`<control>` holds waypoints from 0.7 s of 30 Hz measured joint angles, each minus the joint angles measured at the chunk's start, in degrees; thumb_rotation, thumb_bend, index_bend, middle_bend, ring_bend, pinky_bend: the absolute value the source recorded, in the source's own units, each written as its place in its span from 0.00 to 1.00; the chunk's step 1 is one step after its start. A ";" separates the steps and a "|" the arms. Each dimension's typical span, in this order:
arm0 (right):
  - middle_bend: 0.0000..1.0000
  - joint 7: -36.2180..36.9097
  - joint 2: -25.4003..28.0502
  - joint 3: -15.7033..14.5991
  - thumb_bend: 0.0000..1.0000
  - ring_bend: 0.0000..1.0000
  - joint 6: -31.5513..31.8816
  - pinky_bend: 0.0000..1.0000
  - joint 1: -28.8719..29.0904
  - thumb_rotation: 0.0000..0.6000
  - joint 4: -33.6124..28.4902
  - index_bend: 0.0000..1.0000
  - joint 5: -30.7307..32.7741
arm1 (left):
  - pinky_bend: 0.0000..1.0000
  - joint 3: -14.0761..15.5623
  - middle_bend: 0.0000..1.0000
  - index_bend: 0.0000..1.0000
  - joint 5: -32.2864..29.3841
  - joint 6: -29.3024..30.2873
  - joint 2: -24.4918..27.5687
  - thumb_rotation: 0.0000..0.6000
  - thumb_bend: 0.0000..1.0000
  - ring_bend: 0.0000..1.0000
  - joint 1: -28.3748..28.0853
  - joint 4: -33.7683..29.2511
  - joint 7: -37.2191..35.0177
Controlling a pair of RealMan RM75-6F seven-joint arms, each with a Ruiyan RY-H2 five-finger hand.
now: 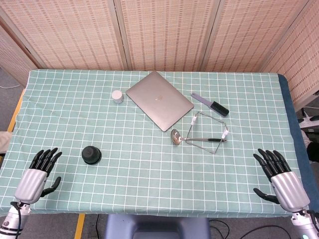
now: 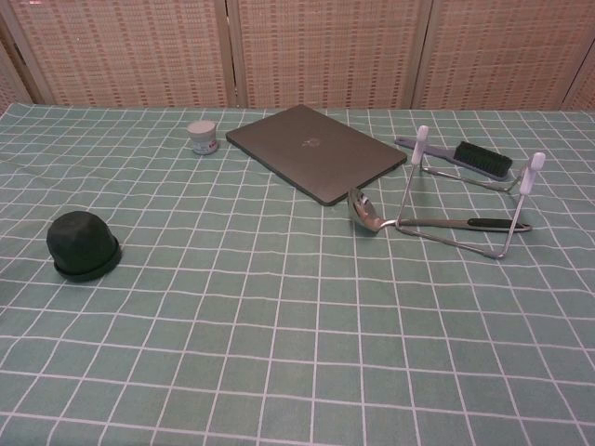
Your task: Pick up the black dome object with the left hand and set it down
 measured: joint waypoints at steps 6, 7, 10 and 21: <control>0.00 0.08 0.10 -0.44 0.08 0.00 -0.32 0.00 0.06 1.00 -0.18 0.00 -0.52 | 0.01 0.05 0.00 0.00 0.49 -4.33 0.43 1.00 0.40 0.00 -3.00 -1.53 -3.95; 0.00 0.15 0.19 -0.52 0.08 0.00 -0.34 0.00 0.06 1.00 -0.22 0.00 -0.65 | 0.01 0.01 0.00 0.00 0.73 -5.69 0.76 1.00 0.38 0.00 -4.07 -2.06 -5.24; 0.00 0.03 0.23 -0.66 0.08 0.00 -0.60 0.00 0.16 1.00 -0.22 0.00 -0.85 | 0.02 -0.49 0.00 0.00 1.21 -11.51 2.53 1.00 0.36 0.00 -8.66 -4.65 -9.41; 0.00 0.96 2.10 -1.46 0.08 0.00 -1.90 0.00 0.63 1.00 -1.26 0.00 -1.24 | 0.03 -5.42 0.00 0.00 -7.56 -43.11 12.27 1.00 0.33 0.00 -28.08 -16.13 -12.73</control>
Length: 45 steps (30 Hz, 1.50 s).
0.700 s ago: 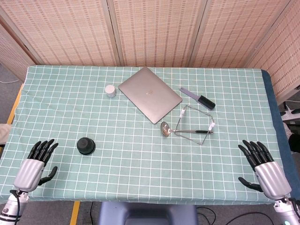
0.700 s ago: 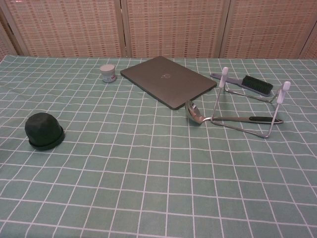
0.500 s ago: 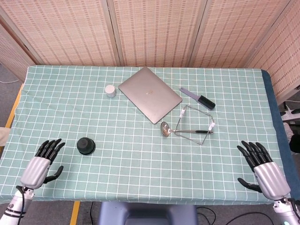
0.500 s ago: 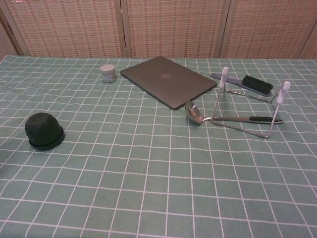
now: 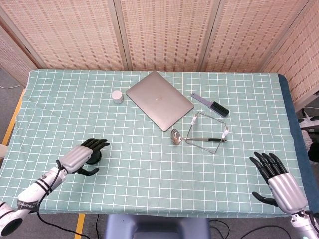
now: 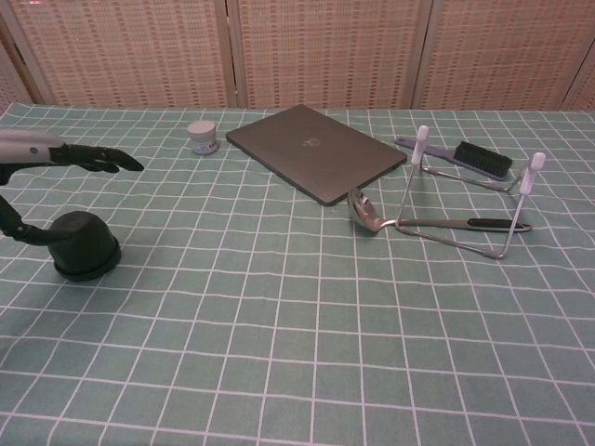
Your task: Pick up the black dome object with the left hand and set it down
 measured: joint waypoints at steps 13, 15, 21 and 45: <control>0.00 2.62 1.23 -0.02 0.08 0.00 -0.19 0.00 0.15 1.00 -0.23 0.00 0.66 | 0.03 1.61 0.00 0.00 -25.89 -16.65 -1.47 1.00 0.31 0.00 -13.58 3.42 16.45; 0.00 2.62 1.15 -0.10 0.08 0.00 -0.56 0.00 0.31 1.00 -0.34 0.00 0.61 | 0.03 3.33 0.00 0.00 -29.36 -17.09 -2.37 1.00 0.31 0.00 -15.15 4.39 19.42; 0.00 4.01 1.45 -0.17 0.08 0.00 -0.28 0.00 0.36 1.00 -0.41 0.00 0.55 | 0.04 8.88 0.00 0.00 -37.96 -15.89 -5.55 1.00 0.30 0.00 -19.08 6.51 27.00; 0.00 5.28 2.24 -0.44 0.08 0.00 0.04 0.00 0.16 1.00 -0.64 0.00 0.37 | 0.50 18.25 0.33 0.37 -49.50 -1.85 -12.90 1.00 0.30 0.22 -22.83 8.68 42.83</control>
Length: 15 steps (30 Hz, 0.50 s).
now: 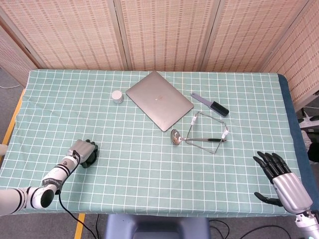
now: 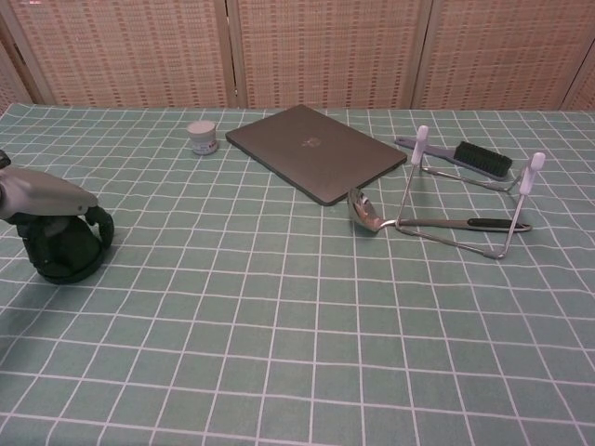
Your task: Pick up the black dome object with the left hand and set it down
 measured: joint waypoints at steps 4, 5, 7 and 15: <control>0.00 0.22 0.14 -0.12 0.08 0.00 0.20 0.00 -0.09 1.00 -0.05 0.00 -0.24 | 0.64 0.03 0.44 0.46 0.83 1.44 -0.59 1.00 0.32 0.35 1.14 0.49 0.73; 0.00 0.23 0.16 -0.11 0.08 0.00 0.23 0.00 -0.11 1.00 -0.06 0.00 -0.25 | 0.67 -0.08 0.46 0.48 1.27 1.94 -0.69 1.00 0.32 0.38 1.49 0.65 0.84; 0.00 0.24 0.19 -0.10 0.08 0.00 0.27 0.00 -0.14 1.00 -0.08 0.00 -0.22 | 0.71 -0.31 0.50 0.51 2.13 2.78 -0.77 1.00 0.33 0.42 2.06 0.85 0.90; 0.00 -0.04 0.16 -0.18 0.08 0.00 0.06 0.00 -0.12 1.00 -0.16 0.00 -0.35 | 0.77 -1.75 0.53 0.54 6.51 4.64 -0.23 1.00 0.33 0.48 5.72 1.48 -0.95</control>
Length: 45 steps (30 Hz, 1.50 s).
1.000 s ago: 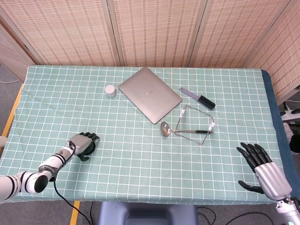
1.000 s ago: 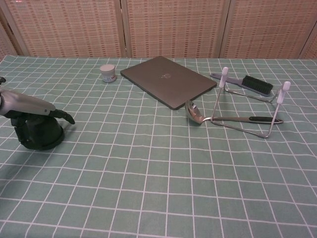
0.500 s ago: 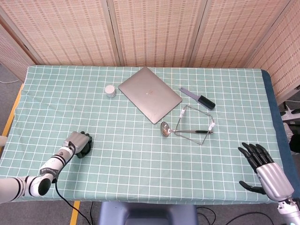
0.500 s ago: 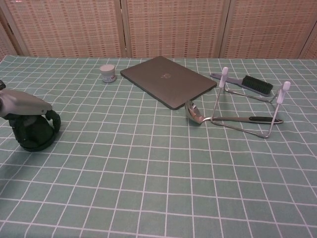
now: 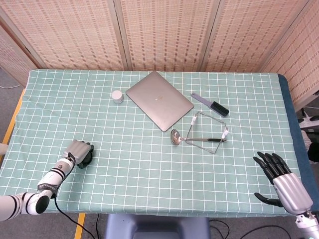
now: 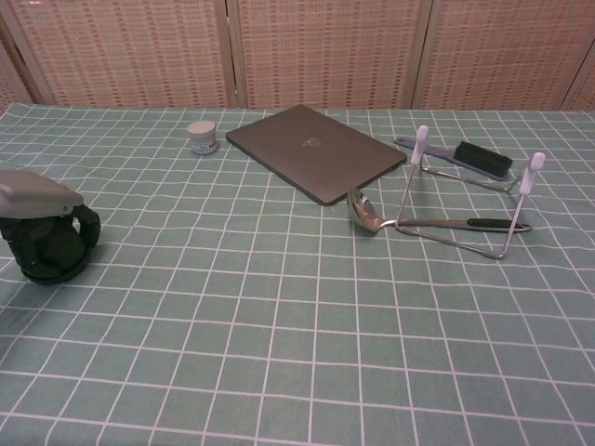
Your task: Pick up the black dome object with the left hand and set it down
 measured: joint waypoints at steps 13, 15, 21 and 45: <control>0.00 -0.58 -0.08 0.02 0.08 0.00 -0.44 0.00 0.07 1.00 -0.16 0.00 0.17 | 0.97 -4.35 0.73 0.70 8.51 2.85 2.00 1.00 0.54 0.69 4.65 -0.49 -8.47; 0.00 -0.53 -0.06 0.04 0.08 0.00 -0.44 0.00 0.07 1.00 -0.21 0.00 0.24 | 1.00 -5.74 0.77 0.75 10.58 4.69 1.98 1.00 0.60 0.73 5.98 -0.43 -12.04; 0.00 -0.37 -0.02 0.11 0.08 0.00 -0.36 0.00 0.01 1.00 -0.24 0.00 0.41 | 1.00 -11.39 0.80 0.79 15.70 10.92 1.03 1.00 0.62 0.75 10.39 -0.34 -32.25; 0.00 -0.86 0.04 -0.02 0.08 0.00 -1.07 0.00 0.24 1.00 -0.47 0.00 0.41 | 1.00 -17.59 0.80 0.79 42.62 -1.80 7.87 1.00 0.64 0.75 14.13 0.85 -99.37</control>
